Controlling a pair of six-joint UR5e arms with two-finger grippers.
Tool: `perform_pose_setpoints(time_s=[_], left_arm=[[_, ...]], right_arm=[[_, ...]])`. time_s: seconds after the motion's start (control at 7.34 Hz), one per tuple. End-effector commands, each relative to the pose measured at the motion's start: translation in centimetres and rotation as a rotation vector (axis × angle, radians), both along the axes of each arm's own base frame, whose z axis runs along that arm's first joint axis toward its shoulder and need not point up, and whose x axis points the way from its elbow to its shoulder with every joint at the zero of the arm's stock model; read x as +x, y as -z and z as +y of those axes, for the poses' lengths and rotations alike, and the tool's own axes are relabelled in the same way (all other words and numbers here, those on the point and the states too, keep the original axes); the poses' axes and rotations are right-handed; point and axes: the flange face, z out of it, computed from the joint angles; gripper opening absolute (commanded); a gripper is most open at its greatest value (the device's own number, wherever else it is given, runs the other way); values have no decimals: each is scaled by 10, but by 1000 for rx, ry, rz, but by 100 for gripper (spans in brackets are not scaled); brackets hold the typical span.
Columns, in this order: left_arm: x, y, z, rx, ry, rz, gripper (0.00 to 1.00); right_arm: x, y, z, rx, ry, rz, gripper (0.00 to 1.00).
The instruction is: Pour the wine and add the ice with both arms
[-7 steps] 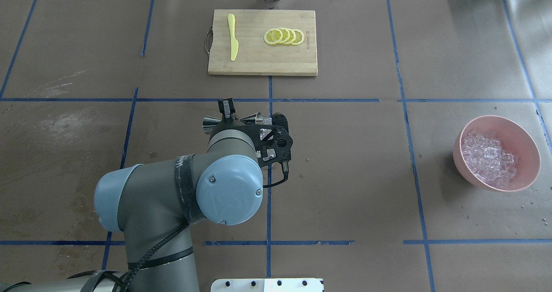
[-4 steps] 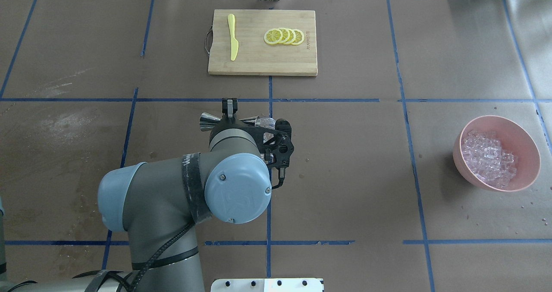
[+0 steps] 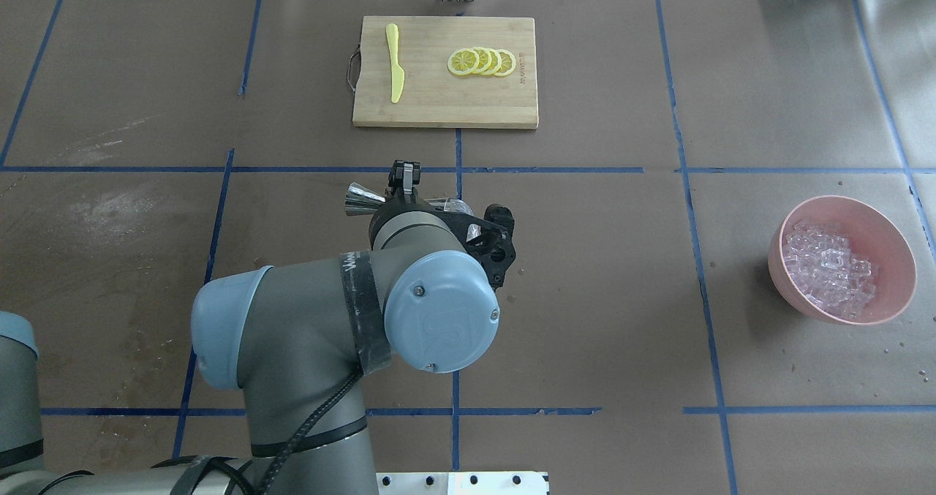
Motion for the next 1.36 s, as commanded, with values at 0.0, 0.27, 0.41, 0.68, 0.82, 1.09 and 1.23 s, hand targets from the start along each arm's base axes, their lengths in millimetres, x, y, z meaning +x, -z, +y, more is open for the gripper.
perform_pose_setpoints(time_s=[0.0,0.27,0.41,0.68,0.82,1.09,1.23], left_arm=[[7,14,-2,-1,-6,-17,0],[-20,18,-1,5,26,46,0],[-56,12,-2,8,64,106,0],[-111,0,-10,12,159,245,0],[-125,-17,-6,-35,236,323,0],[-140,-66,-3,-71,317,489,0],[-150,-99,0,-81,337,538,0]], right_arm=[[-2,-3,3,-10,0,-19,100],[-2,1,2,-5,-2,-21,100],[-3,6,1,5,-1,-22,100],[-4,6,0,5,1,-22,100],[-5,3,0,-1,2,-22,100],[-5,3,1,-1,2,-22,100],[-5,2,1,-2,3,-22,100]])
